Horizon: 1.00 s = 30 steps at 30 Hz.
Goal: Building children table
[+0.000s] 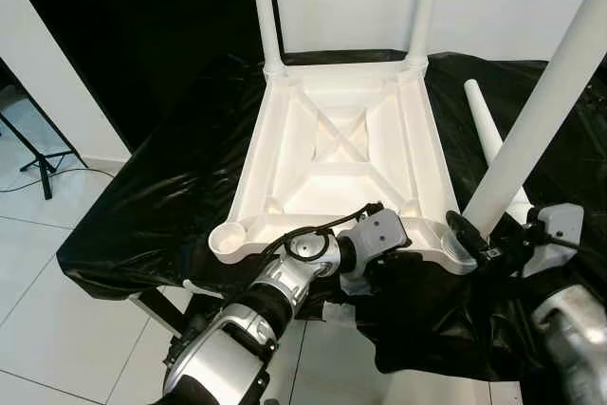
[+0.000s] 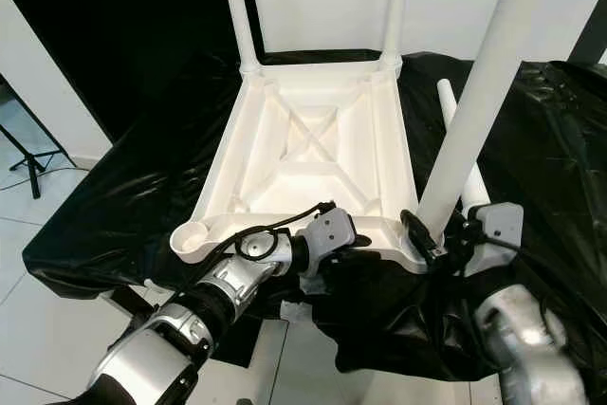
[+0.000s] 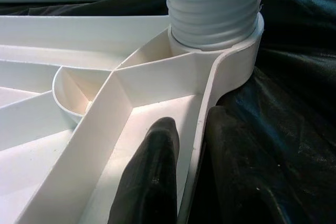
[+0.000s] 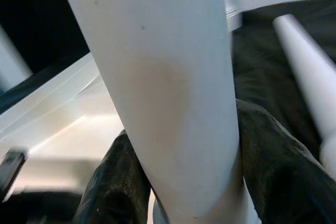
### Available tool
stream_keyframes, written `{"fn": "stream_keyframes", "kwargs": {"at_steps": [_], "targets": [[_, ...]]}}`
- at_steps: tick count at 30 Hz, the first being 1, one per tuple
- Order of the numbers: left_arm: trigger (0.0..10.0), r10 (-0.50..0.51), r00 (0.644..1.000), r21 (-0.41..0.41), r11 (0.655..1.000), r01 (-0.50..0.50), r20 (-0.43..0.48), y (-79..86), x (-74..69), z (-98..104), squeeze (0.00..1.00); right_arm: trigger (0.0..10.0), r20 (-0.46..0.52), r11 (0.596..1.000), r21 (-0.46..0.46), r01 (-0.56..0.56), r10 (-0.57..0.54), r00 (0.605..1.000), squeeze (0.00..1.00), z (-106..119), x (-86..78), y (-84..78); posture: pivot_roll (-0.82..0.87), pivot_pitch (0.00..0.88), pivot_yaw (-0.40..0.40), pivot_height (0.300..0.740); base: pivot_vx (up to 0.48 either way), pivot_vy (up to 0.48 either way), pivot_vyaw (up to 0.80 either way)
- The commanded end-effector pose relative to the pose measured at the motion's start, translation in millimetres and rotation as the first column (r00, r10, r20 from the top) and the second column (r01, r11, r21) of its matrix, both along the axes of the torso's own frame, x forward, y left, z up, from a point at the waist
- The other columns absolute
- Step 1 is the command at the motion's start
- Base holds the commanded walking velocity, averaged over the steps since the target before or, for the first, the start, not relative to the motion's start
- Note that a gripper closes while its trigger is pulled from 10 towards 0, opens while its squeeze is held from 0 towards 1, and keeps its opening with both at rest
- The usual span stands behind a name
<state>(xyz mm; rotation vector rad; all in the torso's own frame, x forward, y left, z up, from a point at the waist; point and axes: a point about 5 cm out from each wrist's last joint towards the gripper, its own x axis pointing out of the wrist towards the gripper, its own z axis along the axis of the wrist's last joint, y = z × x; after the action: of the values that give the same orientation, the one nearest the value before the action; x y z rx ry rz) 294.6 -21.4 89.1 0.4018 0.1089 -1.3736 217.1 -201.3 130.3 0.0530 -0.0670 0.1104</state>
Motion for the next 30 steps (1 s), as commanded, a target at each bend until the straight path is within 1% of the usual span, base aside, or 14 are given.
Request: {"fn": "stream_keyframes", "kwargs": {"at_steps": [1, 4, 9, 10, 11, 12, 13, 14, 17, 19, 20, 25, 29, 30], "targets": [[4.4, -0.024, 0.996, 0.113, 0.993, 0.033, -0.083, 12.5, -7.9, -25, 0.00, 0.0, -0.076, 0.987, 0.108, 0.121, -0.113, 0.991, 0.00, -23, -2.8, 10.9, 0.04, 0.000, 0.077, 0.740, 0.000, 0.000, 0.00], [4.4, -0.028, 0.996, 0.114, 0.993, 0.038, -0.082, 12.0, -7.8, -24, 0.00, 0.0, -0.005, 0.977, 0.099, 0.190, -0.191, 0.982, 0.00, -15, 1.4, 7.3, 0.04, 0.000, 0.083, 0.740, 0.000, 0.000, 0.00], [4.4, -0.032, 0.996, 0.118, 0.992, 0.041, -0.080, 12.0, -7.6, -24, 0.00, 0.0, 0.003, 0.980, 0.100, 0.173, -0.174, 0.985, 0.00, -13, 2.0, 10.1, 0.05, 0.000, 0.083, 0.740, 0.000, 0.000, 0.00], [4.4, -0.031, 0.996, 0.118, 0.992, 0.040, -0.080, 12.4, -7.4, -24, 0.00, 6.3, 0.000, 0.983, 0.091, 0.158, -0.159, 0.987, 0.00, -12, 2.0, 11.2, 0.05, 0.000, 0.081, 0.740, 0.000, 0.000, 0.00], [4.4, -0.030, 0.996, 0.117, 0.992, 0.039, -0.080, 12.6, -7.2, -24, 0.00, 6.3, -0.002, 0.985, 0.085, 0.153, -0.153, 0.988, 0.00, -12, 2.0, 11.8, 0.05, 0.000, 0.081, 0.740, 0.000, 0.000, 0.00], [4.4, -0.028, 0.996, 0.117, 0.992, 0.038, -0.081, 13.2, -7.1, -24, 0.00, 10.0, -0.004, 0.987, 0.074, 0.144, -0.144, 0.990, 0.00, -12, 2.3, 12.1, 0.05, 0.000, 0.081, 0.740, 0.000, 0.000, 0.00], [4.4, -0.028, 0.996, 0.117, 0.992, 0.037, -0.081, 13.6, -7.0, -24, 0.00, 10.0, -0.005, 0.988, 0.066, 0.138, -0.138, 0.990, 0.00, -12, 2.5, 12.3, 0.05, 0.000, 0.081, 0.740, 0.000, 0.000, 0.00], [4.4, -0.027, 0.996, 0.119, 0.992, 0.036, -0.081, 14.1, -7.2, -25, 0.00, 10.0, -0.009, 0.994, 0.049, 0.096, -0.095, 0.995, 1.00, -12, 2.3, 13.7, 0.05, 0.000, 0.080, 0.740, 0.000, 0.000, 0.00], [4.4, -0.026, 0.996, 0.121, 0.992, 0.036, -0.081, 14.4, -7.5, -26, 0.00, 10.0, -0.005, 0.998, 0.028, 0.052, -0.052, 0.999, 1.00, -13, 1.7, 16.7, 0.05, 0.000, 0.077, 0.740, 0.000, 0.000, 0.00], [4.4, -0.023, 0.996, 0.120, 0.992, 0.033, -0.081, 13.8, -7.3, -26, 0.00, 10.0, 0.008, 0.999, -0.011, -0.036, 0.036, 0.999, 1.00, -11, 2.0, 15.9, 0.04, 0.000, 0.074, 0.740, 0.000, 0.000, 0.00], [4.4, -0.022, 0.996, 0.120, 0.992, 0.032, -0.082, 13.6, -7.2, -26, 0.00, 10.0, 0.015, 0.997, -0.032, -0.071, 0.071, 0.997, 0.00, -9, 2.2, 14.3, 0.04, 0.000, 0.074, 0.740, 0.000, 0.000, 0.00], [4.4, -0.022, 0.997, 0.116, 0.993, 0.031, -0.080, 11.3, -7.5, -25, 0.00, 10.0, 0.044, 0.969, -0.159, -0.190, 0.200, 0.979, 0.00, 8, 12.6, -7.8, 0.04, 0.000, 0.068, 0.740, 0.000, 0.000, 0.00], [4.5, -0.023, 0.997, 0.116, 0.993, 0.032, -0.078, 10.5, -7.7, -25, 0.00, 10.0, 0.027, 0.950, -0.193, -0.247, 0.256, 0.966, 0.00, 13, 15.8, -14.3, 0.04, 0.000, 0.068, 0.740, 0.000, 0.000, 0.00], [4.4, -0.024, 0.997, 0.115, 0.993, 0.033, -0.077, 10.5, -7.7, -25, 0.00, 9.5, 0.005, 0.940, -0.194, -0.281, 0.287, 0.958, 0.00, 13, 15.9, -15.7, 0.04, 0.000, 0.066, 0.740, 0.000, 0.000, 0.00]]}}
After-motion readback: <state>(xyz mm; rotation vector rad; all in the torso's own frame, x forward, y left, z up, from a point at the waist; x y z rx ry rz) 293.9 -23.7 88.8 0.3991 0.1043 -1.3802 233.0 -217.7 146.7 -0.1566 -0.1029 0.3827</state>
